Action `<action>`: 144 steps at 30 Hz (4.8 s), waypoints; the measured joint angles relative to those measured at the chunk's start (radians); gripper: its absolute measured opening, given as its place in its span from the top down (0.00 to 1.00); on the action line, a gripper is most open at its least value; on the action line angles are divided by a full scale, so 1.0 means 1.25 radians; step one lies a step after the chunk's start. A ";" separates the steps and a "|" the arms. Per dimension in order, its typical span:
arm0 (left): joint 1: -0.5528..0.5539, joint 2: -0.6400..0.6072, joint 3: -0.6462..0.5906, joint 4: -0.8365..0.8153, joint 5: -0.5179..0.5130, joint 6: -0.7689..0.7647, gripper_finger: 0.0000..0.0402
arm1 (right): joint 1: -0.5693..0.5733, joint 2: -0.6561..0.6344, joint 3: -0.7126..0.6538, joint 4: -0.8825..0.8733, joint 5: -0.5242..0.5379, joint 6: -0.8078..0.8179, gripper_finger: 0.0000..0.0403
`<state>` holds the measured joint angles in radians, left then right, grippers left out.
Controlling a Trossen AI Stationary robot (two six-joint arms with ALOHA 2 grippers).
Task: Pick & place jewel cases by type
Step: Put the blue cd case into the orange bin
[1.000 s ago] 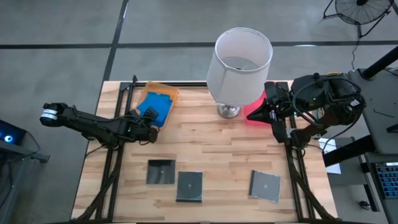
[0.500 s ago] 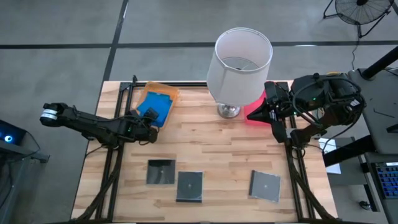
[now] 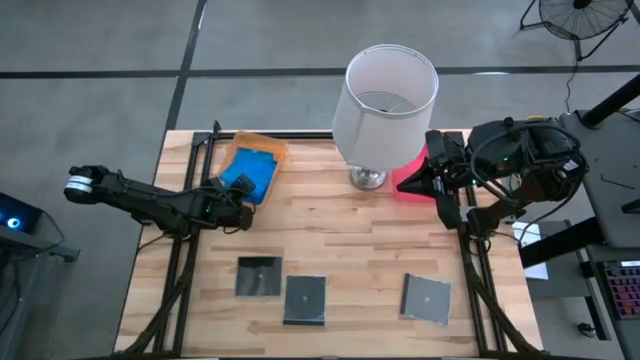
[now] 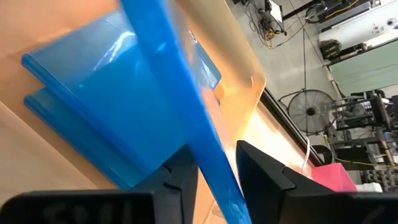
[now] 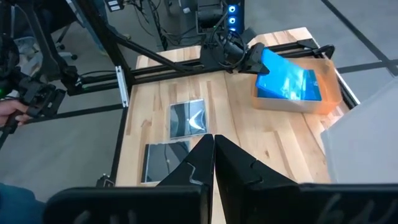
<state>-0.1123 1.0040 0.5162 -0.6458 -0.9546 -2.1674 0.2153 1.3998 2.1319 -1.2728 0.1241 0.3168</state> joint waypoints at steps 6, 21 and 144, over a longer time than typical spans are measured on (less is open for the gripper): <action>0.007 -0.008 -0.001 0.007 0.010 -0.001 0.61 | 0.000 -0.002 0.000 0.001 0.008 -0.008 0.98; 0.005 -0.049 0.013 -0.030 0.077 -0.021 0.48 | 0.000 -0.019 0.000 0.006 0.007 -0.022 0.98; 0.500 0.357 0.322 -0.100 0.540 1.189 1.00 | -0.032 0.068 -0.048 0.082 0.006 0.034 0.98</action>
<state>0.5133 1.4506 0.9190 -0.7704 -0.2793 -0.6815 0.1757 1.4849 2.0716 -1.1701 0.1320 0.3599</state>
